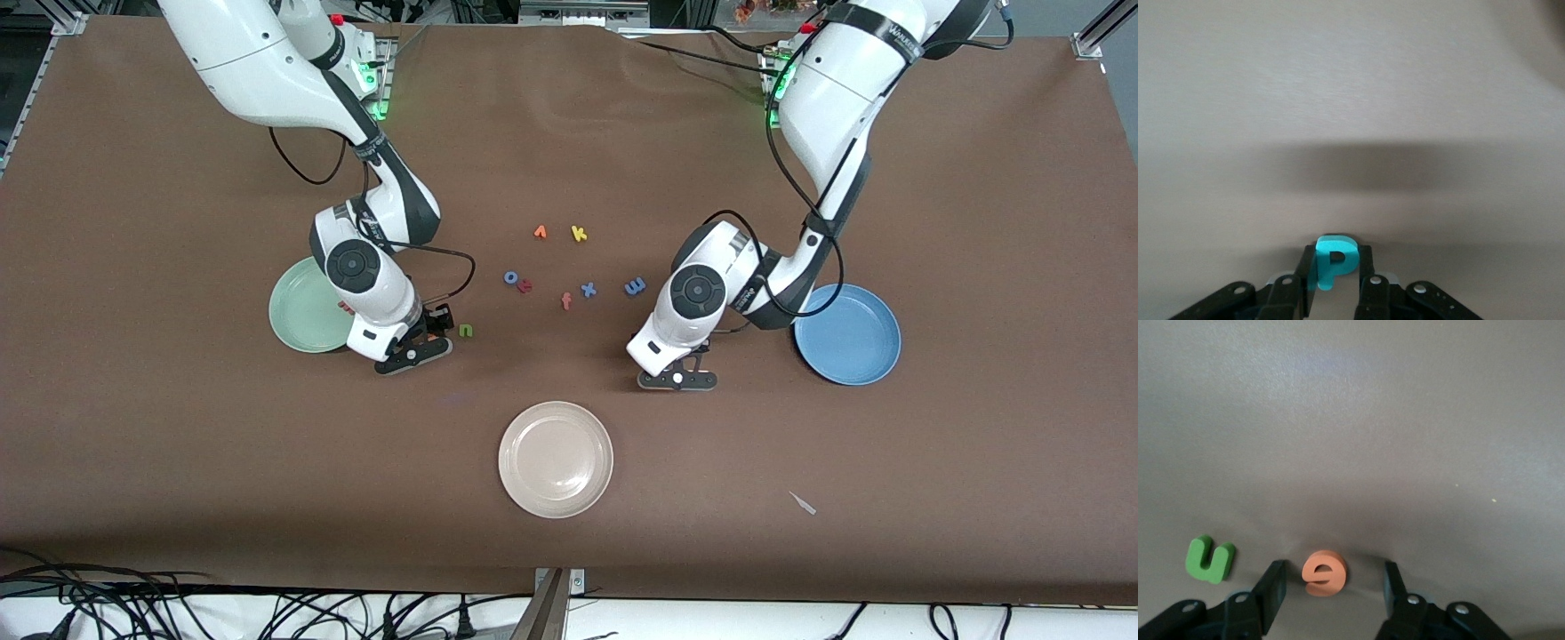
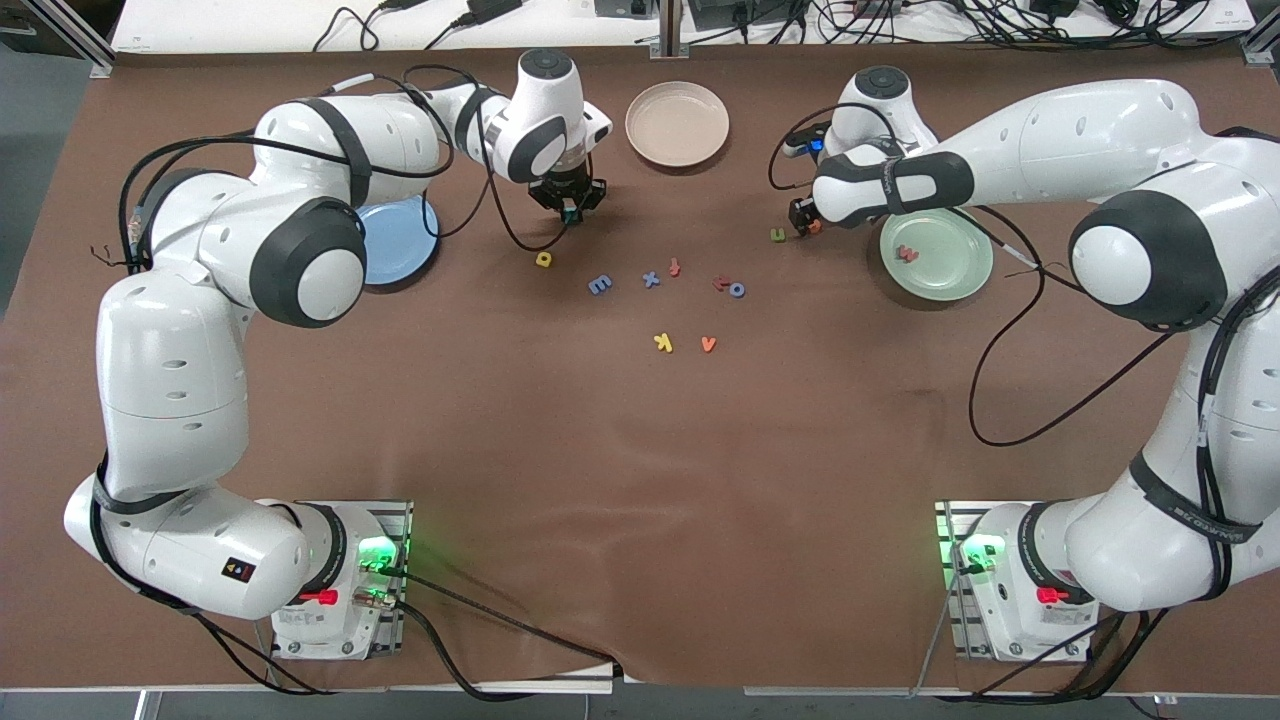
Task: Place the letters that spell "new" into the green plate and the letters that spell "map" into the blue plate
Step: 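Place the 9 on the green plate while the left gripper drops the P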
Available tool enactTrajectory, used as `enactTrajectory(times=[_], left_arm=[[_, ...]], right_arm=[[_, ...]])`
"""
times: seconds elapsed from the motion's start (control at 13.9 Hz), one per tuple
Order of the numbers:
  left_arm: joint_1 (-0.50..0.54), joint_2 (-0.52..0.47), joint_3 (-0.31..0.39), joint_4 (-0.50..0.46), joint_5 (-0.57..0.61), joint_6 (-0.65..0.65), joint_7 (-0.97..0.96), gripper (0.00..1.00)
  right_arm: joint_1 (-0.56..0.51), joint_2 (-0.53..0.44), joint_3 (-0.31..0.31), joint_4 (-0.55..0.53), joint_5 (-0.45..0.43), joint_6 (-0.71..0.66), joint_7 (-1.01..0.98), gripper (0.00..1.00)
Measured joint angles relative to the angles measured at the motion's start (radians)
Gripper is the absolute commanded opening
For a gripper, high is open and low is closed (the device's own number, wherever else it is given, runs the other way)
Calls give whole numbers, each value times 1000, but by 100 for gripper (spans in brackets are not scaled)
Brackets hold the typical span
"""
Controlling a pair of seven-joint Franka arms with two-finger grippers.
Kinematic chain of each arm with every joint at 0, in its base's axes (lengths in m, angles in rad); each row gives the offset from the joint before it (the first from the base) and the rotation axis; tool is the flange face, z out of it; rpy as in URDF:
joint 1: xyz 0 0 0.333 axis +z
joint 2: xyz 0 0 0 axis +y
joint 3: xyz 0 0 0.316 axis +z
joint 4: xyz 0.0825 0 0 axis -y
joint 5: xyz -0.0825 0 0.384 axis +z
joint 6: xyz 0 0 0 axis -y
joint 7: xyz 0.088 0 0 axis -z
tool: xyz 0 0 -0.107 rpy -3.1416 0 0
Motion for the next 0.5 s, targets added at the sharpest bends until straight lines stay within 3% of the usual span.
enactTrajectory(times=[0.5], left_arm=[[57, -35, 0, 93, 0, -287, 206, 9]], right_arm=[[0, -5, -3, -2, 0, 7, 5, 40]])
